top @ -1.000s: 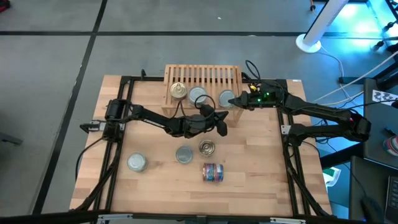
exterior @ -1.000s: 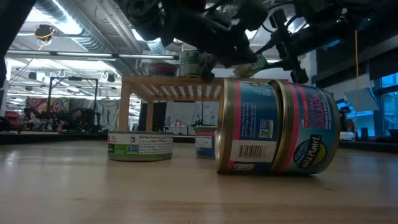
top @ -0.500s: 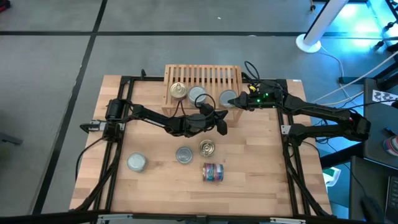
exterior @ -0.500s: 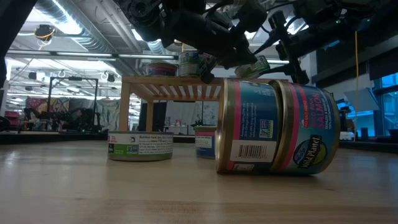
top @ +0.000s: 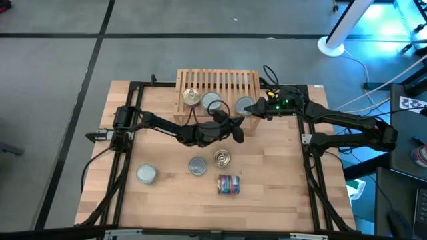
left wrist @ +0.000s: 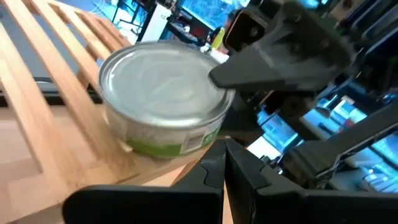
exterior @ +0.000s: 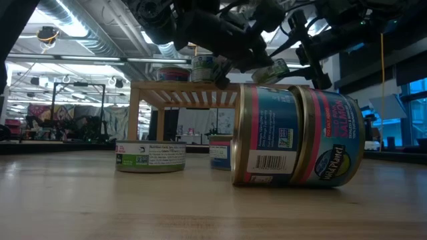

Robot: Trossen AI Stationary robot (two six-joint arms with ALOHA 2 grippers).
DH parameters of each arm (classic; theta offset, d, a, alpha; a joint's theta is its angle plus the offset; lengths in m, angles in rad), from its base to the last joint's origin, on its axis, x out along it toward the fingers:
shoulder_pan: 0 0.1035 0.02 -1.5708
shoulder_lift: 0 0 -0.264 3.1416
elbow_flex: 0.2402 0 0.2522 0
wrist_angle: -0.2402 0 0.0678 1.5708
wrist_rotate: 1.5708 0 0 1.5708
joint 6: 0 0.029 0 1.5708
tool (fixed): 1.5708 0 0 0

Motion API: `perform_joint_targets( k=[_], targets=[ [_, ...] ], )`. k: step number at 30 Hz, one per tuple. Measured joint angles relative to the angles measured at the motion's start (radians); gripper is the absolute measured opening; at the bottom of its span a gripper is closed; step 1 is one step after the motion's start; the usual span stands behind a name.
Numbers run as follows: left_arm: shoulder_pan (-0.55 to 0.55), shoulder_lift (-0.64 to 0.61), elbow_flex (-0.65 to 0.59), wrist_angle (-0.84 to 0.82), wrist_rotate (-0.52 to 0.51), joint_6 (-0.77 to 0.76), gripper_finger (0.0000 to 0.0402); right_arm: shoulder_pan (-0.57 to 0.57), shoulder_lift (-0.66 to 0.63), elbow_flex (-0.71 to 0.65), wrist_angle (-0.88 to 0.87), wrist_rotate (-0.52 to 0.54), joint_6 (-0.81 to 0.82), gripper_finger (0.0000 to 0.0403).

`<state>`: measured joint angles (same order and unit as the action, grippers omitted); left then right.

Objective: Stack canned seafood by type on shelf
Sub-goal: Put the green tuna can on the shelf

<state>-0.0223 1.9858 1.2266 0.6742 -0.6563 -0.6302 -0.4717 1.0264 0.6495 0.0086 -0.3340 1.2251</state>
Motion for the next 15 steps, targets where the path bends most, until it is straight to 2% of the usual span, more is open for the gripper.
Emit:
perform_joint_targets(
  k=[15],
  targets=[
    [-0.027, -0.001, 0.018, 0.018, -0.001, -0.053, 0.0001, 0.000, 0.000, 0.000, 0.000, -0.018, 0.008, 0.0244]
  ],
)
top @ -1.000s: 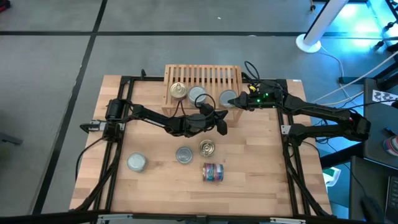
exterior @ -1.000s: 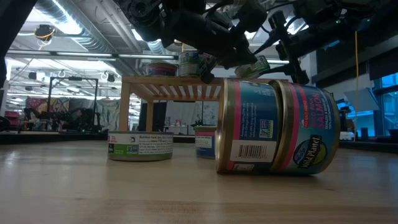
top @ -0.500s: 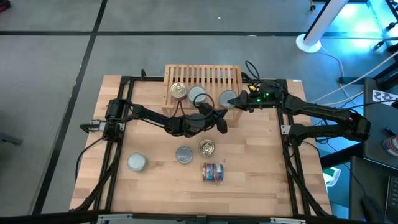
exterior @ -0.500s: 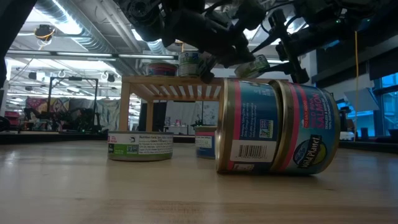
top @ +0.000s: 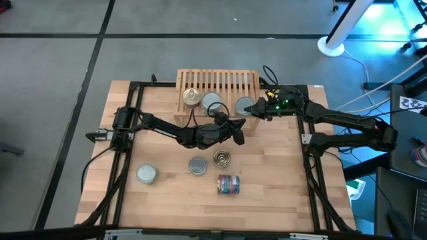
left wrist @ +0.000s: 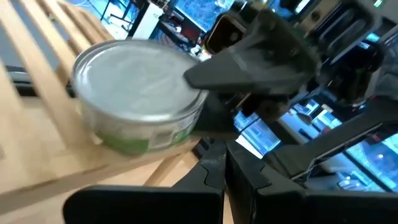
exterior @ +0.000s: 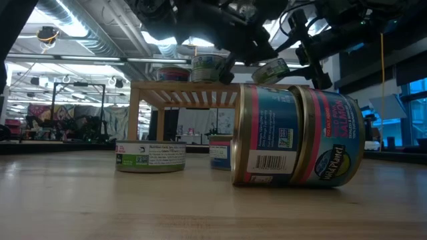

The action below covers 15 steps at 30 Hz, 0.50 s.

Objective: Stack canned seafood by type on shelf
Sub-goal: Put the green tuna can on the shelf

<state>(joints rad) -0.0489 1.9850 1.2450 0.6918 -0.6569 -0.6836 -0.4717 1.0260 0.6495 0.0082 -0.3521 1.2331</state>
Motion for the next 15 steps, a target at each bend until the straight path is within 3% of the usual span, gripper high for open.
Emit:
perform_joint_targets(
  k=[7, 15],
  targets=[
    [-0.009, 0.023, 0.081, -0.025, 0.000, 0.101, 0.0001, 0.000, 0.000, 0.000, -0.004, 0.000, 0.000, 0.0244],
    [0.004, 0.057, 0.090, -0.024, -0.002, 0.060, 0.0001, 0.000, 0.000, 0.000, -0.004, -0.001, 0.000, 0.0244]
  ],
)
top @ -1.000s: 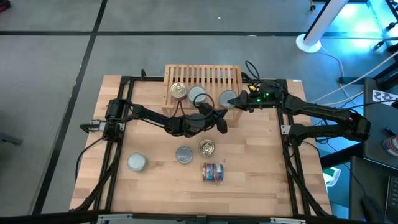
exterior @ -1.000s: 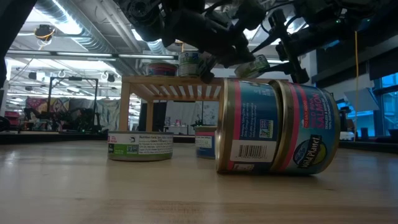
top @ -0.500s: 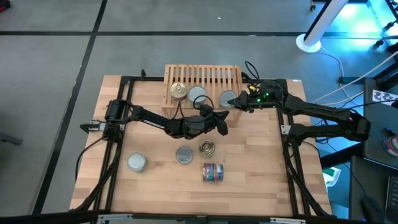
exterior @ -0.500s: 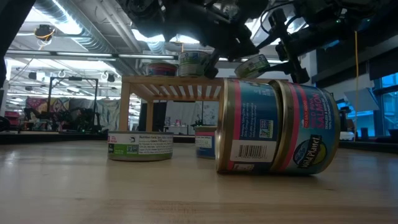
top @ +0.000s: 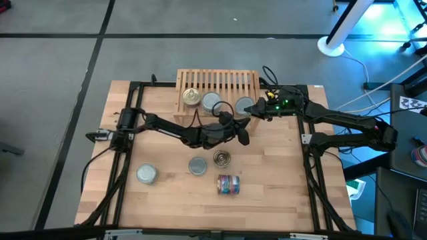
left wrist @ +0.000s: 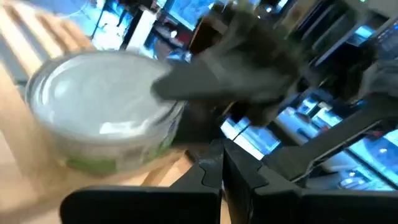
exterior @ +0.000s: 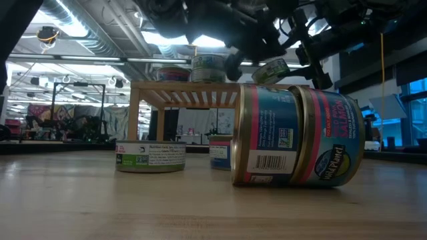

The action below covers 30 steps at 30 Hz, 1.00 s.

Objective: Stack canned seafood by type on shelf
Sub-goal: Put the green tuna can on the shelf

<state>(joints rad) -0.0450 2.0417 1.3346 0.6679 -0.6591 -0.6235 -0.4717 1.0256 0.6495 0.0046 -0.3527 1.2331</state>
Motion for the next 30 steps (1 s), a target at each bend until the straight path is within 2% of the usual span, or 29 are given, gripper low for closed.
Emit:
perform_joint_targets(
  k=[8, 24, 30],
  targets=[
    [0.035, 0.021, 0.002, 0.003, 0.000, -0.021, 0.0001, 0.000, 0.000, 0.000, -0.001, -0.020, 0.000, 0.0244],
    [0.039, 0.021, 0.002, -0.005, -0.032, -0.003, 0.0001, 0.000, 0.000, 0.000, 0.002, -0.185, 0.000, 0.0244],
    [0.039, 0.021, 0.002, -0.004, -0.033, 0.000, 0.0001, 0.000, 0.000, 0.000, 0.002, -0.207, 0.000, 0.0244]
  ],
)
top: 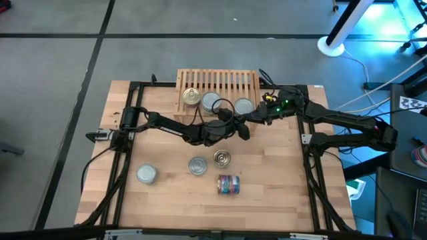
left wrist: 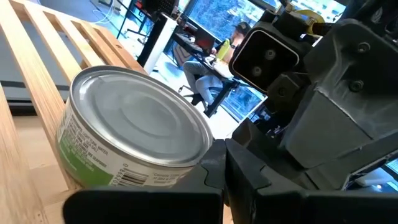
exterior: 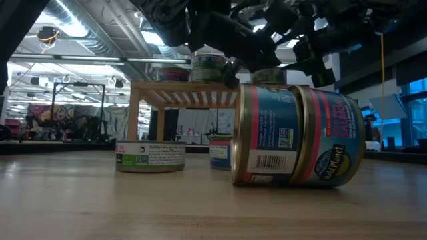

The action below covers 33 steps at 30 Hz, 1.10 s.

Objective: Stack canned seafood by type on shelf
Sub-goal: Put the green tuna can on the shelf, then stack the blue-pink tuna can on top of the other blue-pink tuna can on the shelf

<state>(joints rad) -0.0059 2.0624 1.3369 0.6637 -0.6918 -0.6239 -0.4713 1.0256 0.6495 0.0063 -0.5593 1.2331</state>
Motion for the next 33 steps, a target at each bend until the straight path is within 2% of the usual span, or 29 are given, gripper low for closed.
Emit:
perform_joint_targets(
  k=[5, 12, 21, 28, 33],
  targets=[
    [0.000, 0.000, 0.000, 0.007, -0.001, -0.002, 0.0001, 0.000, 0.000, 0.000, 0.000, 0.003, -0.012, 0.0244],
    [-0.024, 0.000, 0.000, 0.013, -0.002, 0.005, 0.0001, 0.000, 0.000, 0.000, -0.001, 0.101, -0.052, 0.0244],
    [-0.067, 0.000, 0.000, 0.029, -0.002, 0.051, 0.0001, 0.000, 0.000, 0.000, -0.001, 0.147, -0.064, 0.0244],
    [-0.097, -0.003, 0.000, 0.028, 0.000, 0.072, 0.0001, 0.000, -0.003, 0.000, -0.002, 0.071, -0.064, 0.0244],
    [-0.132, -0.046, -0.001, 0.002, 0.004, 0.158, 0.0001, 0.000, -0.045, 0.000, -0.008, 0.070, -0.111, 0.0244]
  ],
)
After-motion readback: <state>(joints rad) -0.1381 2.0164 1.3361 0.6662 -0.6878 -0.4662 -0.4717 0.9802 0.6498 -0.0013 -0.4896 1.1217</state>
